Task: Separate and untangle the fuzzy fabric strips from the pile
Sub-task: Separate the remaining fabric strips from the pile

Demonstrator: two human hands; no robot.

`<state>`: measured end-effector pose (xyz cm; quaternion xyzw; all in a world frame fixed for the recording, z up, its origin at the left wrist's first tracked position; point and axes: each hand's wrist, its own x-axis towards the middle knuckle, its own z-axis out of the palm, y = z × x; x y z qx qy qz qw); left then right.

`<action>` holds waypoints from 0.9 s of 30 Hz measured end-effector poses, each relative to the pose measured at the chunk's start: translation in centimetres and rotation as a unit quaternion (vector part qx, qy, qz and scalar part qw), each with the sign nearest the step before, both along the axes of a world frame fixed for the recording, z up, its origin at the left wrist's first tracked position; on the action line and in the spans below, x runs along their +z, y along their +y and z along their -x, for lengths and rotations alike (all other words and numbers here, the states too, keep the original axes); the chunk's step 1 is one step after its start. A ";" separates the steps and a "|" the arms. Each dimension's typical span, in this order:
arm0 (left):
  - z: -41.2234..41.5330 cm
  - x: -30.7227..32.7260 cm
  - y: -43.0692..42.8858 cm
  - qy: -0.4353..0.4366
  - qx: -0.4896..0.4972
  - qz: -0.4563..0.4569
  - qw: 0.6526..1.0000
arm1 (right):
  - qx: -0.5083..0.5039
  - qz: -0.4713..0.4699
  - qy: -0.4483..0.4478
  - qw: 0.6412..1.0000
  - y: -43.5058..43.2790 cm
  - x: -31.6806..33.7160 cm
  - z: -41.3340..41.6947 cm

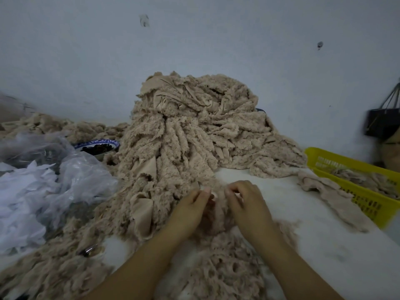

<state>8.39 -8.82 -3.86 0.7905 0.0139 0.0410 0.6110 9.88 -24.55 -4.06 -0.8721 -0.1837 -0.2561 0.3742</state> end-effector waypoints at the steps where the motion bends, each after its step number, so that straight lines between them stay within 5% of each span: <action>1: 0.1 0.3 0.1 0.027 0.001 0.059 0.998 | 0.063 -0.001 -0.008 0.998 0.5 0.4 0.4; 5: -0.1 1.1 1.3 0.110 -0.025 0.369 0.923 | 0.212 0.131 0.037 0.968 2.1 -0.4 1.6; 10: -0.4 1.6 2.3 0.076 -0.053 0.523 0.847 | 0.115 0.131 0.082 0.981 1.0 -1.1 0.5; 16: -0.3 1.9 2.2 0.048 -0.055 0.507 0.859 | 0.087 -0.043 0.079 0.992 0.6 -0.6 0.5; 23: 1.1 2.2 1.2 0.028 -0.165 0.365 0.916 | 0.094 0.038 0.065 0.993 1.6 -0.5 0.3; 27: 1.2 2.9 1.6 0.009 -0.144 0.376 0.915 | -0.012 0.065 0.051 0.996 0.0 -0.1 -0.2</action>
